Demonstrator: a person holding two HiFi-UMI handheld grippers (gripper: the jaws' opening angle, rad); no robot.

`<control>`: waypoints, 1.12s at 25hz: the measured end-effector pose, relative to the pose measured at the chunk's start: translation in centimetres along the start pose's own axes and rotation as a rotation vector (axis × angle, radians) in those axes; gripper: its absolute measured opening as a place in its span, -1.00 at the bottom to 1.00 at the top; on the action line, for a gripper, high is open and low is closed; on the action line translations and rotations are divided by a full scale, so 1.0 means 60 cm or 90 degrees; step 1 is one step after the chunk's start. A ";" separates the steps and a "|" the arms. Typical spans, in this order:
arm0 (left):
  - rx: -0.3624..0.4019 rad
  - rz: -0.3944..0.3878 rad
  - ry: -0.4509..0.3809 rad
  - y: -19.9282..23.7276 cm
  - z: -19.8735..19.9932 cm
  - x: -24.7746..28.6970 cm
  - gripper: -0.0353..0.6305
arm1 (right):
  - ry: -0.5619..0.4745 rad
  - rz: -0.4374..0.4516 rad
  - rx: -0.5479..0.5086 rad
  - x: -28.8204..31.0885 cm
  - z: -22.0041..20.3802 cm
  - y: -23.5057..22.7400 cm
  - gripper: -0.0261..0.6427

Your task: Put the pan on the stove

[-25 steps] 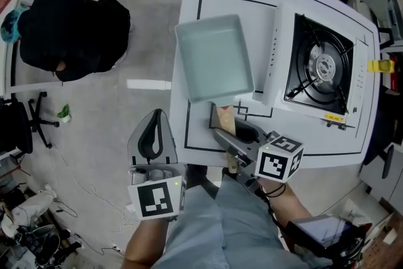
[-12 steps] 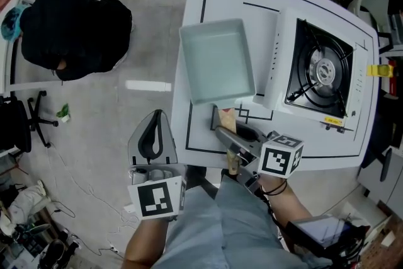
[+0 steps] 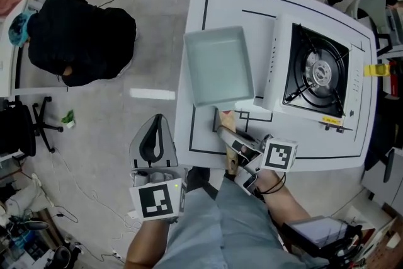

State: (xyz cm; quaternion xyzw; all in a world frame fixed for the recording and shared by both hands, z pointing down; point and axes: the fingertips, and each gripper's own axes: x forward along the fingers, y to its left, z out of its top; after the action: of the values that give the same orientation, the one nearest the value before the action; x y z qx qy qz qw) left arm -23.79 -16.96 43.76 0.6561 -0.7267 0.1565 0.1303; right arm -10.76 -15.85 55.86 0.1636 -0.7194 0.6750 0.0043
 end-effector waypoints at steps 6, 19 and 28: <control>0.006 0.005 -0.013 0.003 0.018 -0.017 -0.84 | 0.002 0.007 -0.001 0.004 0.001 0.020 -0.51; 0.009 0.011 -0.075 0.011 0.094 -0.060 -0.84 | -0.024 0.066 -0.027 -0.011 0.033 0.171 -0.51; 0.010 -0.030 -0.126 -0.025 0.158 -0.060 -0.84 | -0.060 0.067 -0.053 -0.059 0.065 0.229 -0.51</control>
State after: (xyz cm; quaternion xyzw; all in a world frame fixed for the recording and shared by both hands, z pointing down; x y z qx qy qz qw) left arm -21.79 -17.55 33.73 0.6862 -0.7191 0.0936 0.0567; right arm -9.89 -18.34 41.38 0.1569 -0.7540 0.6352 -0.0580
